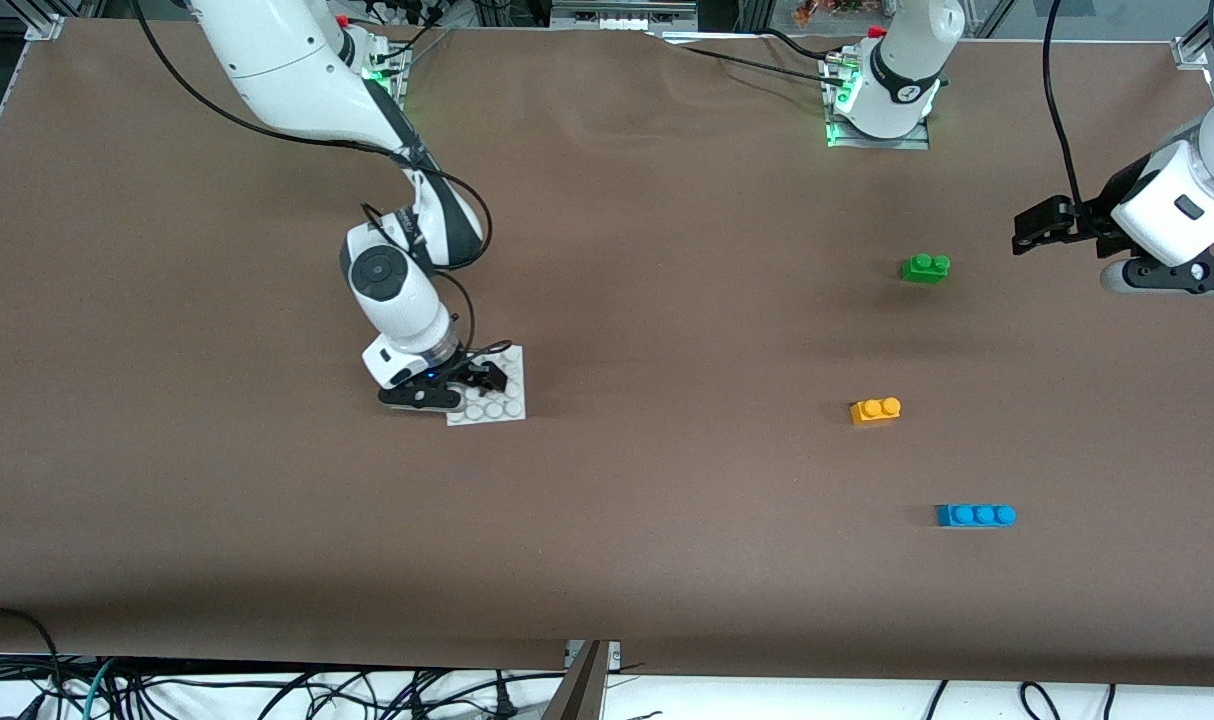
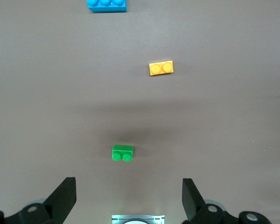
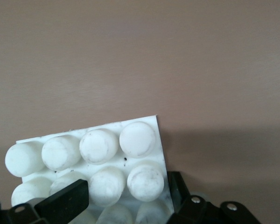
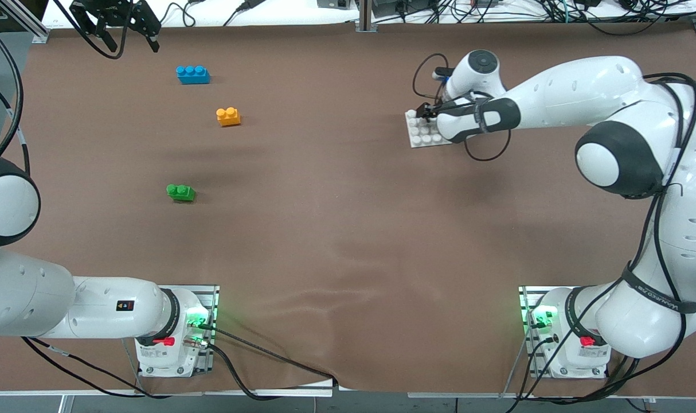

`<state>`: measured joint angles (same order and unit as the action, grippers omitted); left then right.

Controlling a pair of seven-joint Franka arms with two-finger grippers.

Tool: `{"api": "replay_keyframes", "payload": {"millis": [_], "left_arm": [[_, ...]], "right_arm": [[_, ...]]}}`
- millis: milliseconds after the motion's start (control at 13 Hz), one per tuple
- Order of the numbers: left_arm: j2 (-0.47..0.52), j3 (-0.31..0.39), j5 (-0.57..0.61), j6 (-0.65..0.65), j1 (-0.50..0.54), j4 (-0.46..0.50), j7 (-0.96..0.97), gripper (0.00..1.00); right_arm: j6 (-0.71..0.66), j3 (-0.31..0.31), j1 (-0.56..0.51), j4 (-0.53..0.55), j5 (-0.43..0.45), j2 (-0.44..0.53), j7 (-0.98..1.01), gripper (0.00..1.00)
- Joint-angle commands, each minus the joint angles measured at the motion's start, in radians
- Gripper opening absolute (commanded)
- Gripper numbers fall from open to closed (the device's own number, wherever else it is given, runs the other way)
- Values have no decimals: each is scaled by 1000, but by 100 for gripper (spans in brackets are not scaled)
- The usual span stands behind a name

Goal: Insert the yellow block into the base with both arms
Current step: 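Slide the white plate toward the table middle with the right gripper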

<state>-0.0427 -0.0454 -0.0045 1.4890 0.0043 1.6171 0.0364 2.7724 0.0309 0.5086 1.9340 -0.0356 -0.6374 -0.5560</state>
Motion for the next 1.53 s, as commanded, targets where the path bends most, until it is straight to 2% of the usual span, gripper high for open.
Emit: {"api": "replay_keyframes", "payload": {"millis": [0,690,1073,1457], "left_arm": [[-17,-5,17,-24,0,-45,-9,100],[-17,-4,17,-24,5,-46,-10,100],[-19,-4,18,-24,5,-46,-15,100],[-17,-4,20,-32,5,-49,-12,100]], "right_arm": [[3,6,59,-82,-12,-68,-94,80],[4,6,220,-273,-9,-200,-372,80],[4,4,306,-320,-3,-235,-459,80],[4,0,337,-329,0,-235,-458,80]]}}
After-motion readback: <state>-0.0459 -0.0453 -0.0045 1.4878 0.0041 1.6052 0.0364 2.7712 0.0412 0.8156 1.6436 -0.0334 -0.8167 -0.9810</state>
